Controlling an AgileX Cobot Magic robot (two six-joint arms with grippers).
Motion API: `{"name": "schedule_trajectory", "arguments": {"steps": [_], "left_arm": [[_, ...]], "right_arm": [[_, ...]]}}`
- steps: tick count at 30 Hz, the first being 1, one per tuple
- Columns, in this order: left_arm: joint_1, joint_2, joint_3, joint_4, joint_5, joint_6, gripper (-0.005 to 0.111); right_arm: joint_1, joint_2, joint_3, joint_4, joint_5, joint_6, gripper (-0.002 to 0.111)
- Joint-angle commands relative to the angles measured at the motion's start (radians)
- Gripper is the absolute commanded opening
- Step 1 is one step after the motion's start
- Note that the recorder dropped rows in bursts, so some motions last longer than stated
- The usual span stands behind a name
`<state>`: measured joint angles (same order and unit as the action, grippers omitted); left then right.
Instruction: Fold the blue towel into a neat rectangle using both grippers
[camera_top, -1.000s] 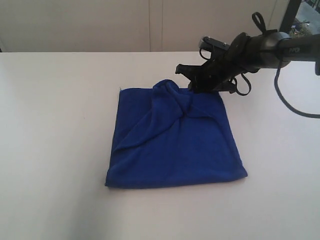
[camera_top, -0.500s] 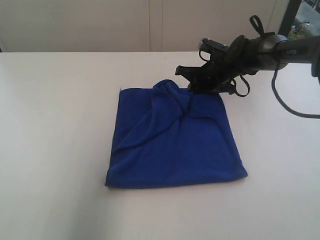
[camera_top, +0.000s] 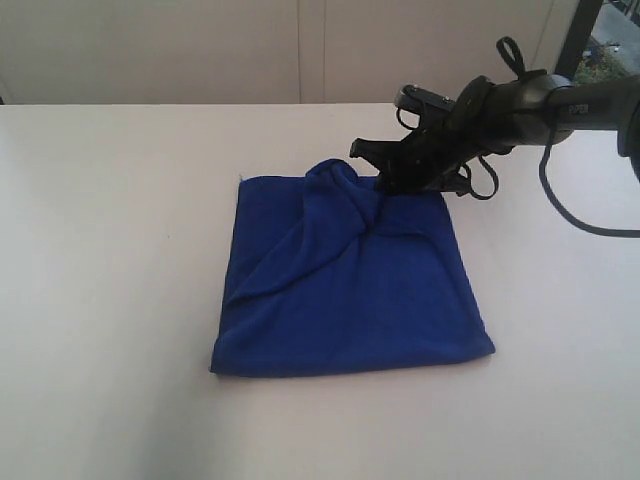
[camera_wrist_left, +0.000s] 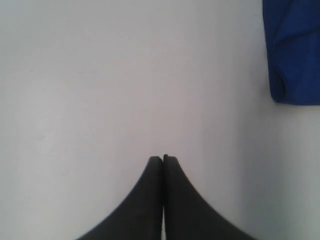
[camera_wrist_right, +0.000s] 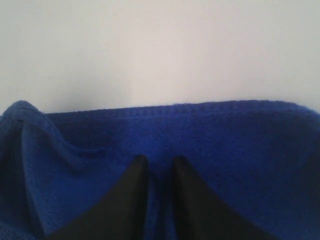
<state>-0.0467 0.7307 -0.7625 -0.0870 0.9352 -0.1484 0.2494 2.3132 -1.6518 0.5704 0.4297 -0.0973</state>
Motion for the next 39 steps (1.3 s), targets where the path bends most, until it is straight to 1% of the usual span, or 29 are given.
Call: {"name": "schedule_trajectory", "arguments": {"steps": [1,4,5,12,17,21,25,29,32,35,39], "left_arm": [[0.003,-0.008,0.005,-0.006,0.016,-0.006,0.000],[0.003,-0.008,0.005,-0.006,0.016,-0.006,0.000],[0.003,-0.008,0.005,-0.006,0.016,-0.006,0.000],[0.003,-0.008,0.005,-0.006,0.016,-0.006,0.000],[0.003,-0.008,0.005,-0.006,0.016,-0.006,0.000],[0.003,-0.008,0.005,-0.006,0.016,-0.006,0.000],[0.003,-0.008,0.005,-0.006,0.016,-0.006,0.000],[0.003,-0.008,0.005,-0.006,0.016,-0.006,0.000],[0.003,-0.008,0.005,-0.006,0.016,-0.006,0.000],[0.003,-0.008,0.005,-0.001,0.016,0.004,0.000],[0.003,-0.008,0.005,-0.001,0.016,0.053,0.000]], "right_arm": [[-0.001,0.001,-0.003,-0.001,0.010,-0.013,0.013],[-0.001,0.001,-0.003,-0.001,0.010,-0.013,0.001],[-0.001,0.001,-0.003,-0.001,0.010,-0.013,0.000],[-0.001,-0.021,-0.003,-0.006,-0.027,-0.015,0.000],[-0.001,-0.064,-0.003,-0.006,-0.043,-0.069,0.000],[-0.001,-0.087,-0.003,-0.018,-0.019,-0.103,0.000],[-0.001,-0.115,-0.003,-0.035,0.044,-0.155,0.000],[-0.001,-0.146,-0.003,-0.104,0.096,-0.167,0.000],[-0.001,-0.153,-0.003,-0.235,0.111,-0.167,0.000],[-0.001,-0.149,-0.003,-0.358,0.150,-0.119,0.000],[-0.001,-0.147,-0.003,-0.370,0.185,-0.107,0.000]]}}
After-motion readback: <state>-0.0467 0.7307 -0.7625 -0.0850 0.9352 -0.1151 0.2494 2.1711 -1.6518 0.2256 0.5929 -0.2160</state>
